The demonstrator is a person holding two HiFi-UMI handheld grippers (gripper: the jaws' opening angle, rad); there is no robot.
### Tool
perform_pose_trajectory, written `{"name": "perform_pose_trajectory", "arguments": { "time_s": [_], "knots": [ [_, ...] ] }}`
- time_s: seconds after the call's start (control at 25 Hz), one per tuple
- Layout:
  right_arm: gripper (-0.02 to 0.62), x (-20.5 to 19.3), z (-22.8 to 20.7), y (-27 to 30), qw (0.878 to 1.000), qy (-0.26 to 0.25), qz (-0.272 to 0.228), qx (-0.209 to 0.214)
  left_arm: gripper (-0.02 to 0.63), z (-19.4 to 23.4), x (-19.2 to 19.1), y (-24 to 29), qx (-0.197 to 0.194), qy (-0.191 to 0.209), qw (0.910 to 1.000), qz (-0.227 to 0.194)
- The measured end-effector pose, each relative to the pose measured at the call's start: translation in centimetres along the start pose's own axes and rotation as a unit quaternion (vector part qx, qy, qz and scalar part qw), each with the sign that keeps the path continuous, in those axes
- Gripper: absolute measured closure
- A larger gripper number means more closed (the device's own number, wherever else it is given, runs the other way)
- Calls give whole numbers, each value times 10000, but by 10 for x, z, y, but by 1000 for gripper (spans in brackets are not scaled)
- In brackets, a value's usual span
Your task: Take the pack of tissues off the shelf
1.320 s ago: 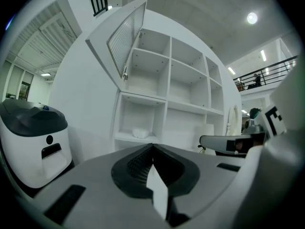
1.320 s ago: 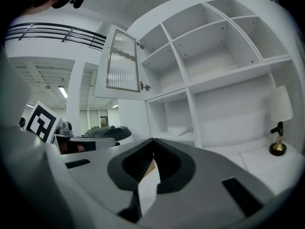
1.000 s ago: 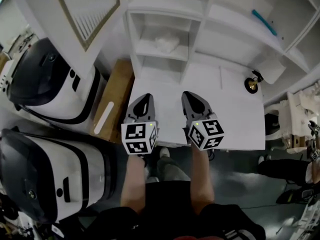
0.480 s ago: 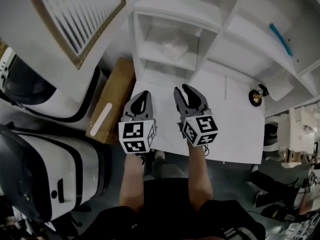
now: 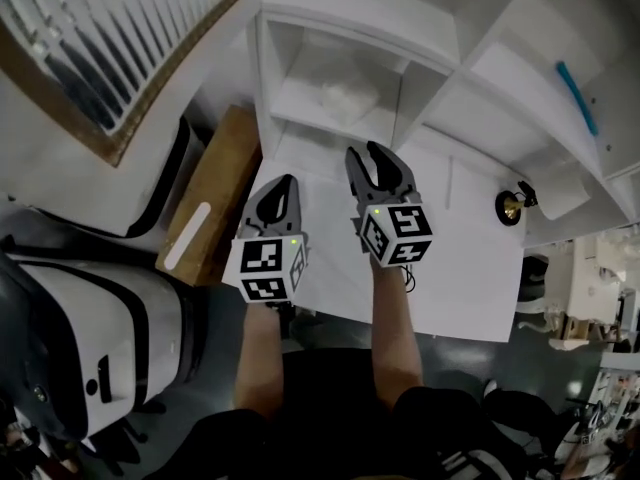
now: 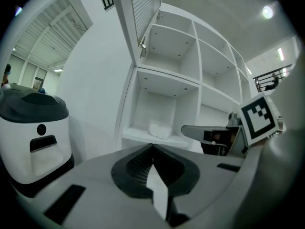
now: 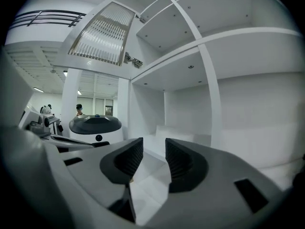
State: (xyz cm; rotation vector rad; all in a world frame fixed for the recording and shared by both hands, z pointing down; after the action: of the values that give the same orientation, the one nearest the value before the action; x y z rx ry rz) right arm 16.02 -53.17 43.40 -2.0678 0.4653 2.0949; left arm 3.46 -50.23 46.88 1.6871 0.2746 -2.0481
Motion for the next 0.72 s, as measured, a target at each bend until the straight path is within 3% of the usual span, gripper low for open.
{"name": "perform_pose_trajectory", "arguments": {
  "time_s": [0.28,0.72],
  "knots": [
    [403,-3,-7,33,9998,-86,143,121,595,12,-4,14,250,-93,9996,2],
    [403,-11,-26,66,9986,-3,427,-298,595,25,3,19,530,11,9986,-7]
  ]
}}
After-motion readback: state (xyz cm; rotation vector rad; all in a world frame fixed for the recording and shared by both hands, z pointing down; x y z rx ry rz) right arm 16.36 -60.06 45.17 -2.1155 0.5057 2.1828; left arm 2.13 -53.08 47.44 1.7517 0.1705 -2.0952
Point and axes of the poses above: the fingertips, and each gripper's own axes: y forward along the fingers, z to its left, x out of its top, the point moved 1 cm from there along -y, backward along the fingers, and after that the axes turned 4 degrees about -z, right-handed, at the moved point
